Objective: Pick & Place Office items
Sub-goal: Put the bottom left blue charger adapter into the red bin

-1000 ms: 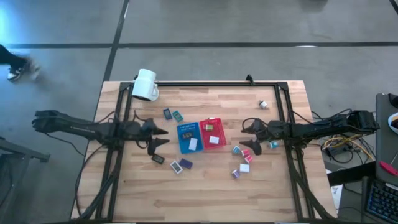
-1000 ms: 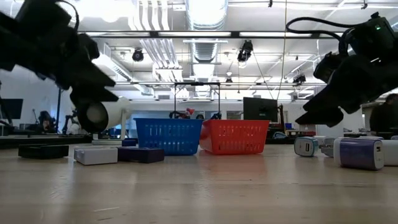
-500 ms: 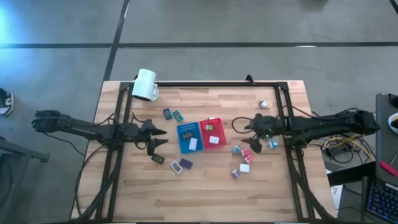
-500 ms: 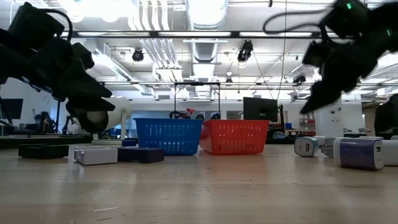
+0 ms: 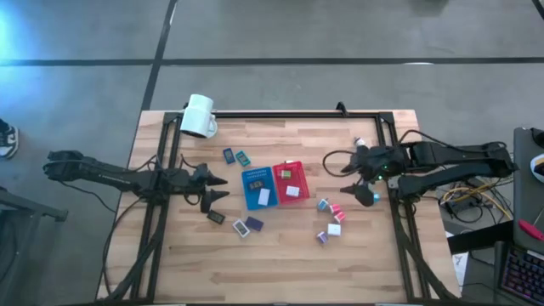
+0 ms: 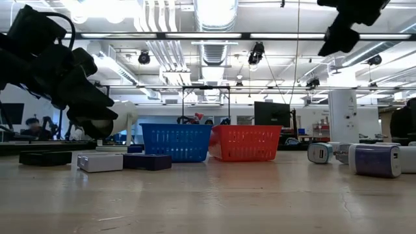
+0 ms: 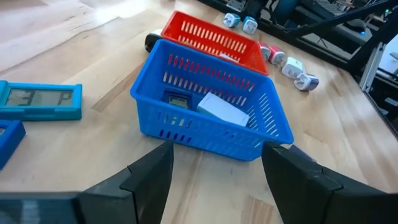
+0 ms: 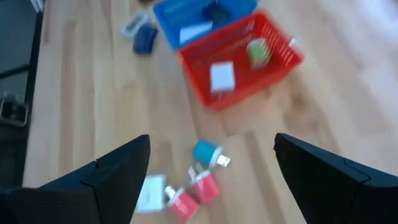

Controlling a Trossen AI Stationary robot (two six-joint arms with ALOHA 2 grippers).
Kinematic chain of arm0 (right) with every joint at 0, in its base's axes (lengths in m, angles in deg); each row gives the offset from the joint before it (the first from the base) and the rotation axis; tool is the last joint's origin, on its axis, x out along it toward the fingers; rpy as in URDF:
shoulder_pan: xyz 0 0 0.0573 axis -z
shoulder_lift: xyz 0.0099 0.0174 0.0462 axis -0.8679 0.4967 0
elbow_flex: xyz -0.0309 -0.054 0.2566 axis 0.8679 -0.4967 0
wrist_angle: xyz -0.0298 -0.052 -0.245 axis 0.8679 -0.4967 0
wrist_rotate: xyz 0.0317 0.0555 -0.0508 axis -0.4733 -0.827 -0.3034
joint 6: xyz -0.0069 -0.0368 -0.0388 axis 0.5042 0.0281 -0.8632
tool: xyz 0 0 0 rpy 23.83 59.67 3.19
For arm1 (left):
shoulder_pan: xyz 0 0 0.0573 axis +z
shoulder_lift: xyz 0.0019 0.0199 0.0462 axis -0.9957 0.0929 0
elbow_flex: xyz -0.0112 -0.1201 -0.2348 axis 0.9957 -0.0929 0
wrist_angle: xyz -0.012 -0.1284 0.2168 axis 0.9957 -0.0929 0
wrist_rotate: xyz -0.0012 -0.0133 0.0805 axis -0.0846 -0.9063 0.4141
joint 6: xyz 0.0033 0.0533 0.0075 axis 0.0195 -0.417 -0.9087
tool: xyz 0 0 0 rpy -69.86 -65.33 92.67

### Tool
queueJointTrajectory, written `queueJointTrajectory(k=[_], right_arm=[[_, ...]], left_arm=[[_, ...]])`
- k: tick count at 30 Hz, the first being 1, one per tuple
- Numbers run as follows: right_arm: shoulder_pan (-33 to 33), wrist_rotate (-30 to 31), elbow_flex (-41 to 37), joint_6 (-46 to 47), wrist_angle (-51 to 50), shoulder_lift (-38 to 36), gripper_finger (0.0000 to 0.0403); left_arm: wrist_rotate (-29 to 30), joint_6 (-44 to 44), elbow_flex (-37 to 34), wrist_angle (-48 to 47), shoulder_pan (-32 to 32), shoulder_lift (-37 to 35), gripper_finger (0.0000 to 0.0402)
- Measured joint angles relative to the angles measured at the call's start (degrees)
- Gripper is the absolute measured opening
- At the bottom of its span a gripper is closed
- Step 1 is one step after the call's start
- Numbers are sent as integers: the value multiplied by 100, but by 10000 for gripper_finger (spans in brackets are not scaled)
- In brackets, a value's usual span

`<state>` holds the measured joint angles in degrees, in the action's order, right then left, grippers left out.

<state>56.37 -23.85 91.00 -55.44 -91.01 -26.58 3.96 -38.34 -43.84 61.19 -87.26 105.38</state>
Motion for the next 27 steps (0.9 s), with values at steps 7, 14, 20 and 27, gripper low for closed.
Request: queueJointTrajectory(k=[7, 14, 20, 27], right_arm=[[-473, -275, 337, 290, -38, 841, 336], [-530, -398, 1001, 410, -926, 1816, 336], [-525, -96, 1294, 515, -1398, 2298, 336], [-525, 10, 1125, 509, -1383, 2827, 336]], left_arm=[[-21, 1, 0, -4, -4, 0, 250], [-44, 1, 0, -5, -7, 0, 250], [-167, -45, 0, -26, -22, 0, 250], [-230, -85, 0, -27, -22, 0, 250]])
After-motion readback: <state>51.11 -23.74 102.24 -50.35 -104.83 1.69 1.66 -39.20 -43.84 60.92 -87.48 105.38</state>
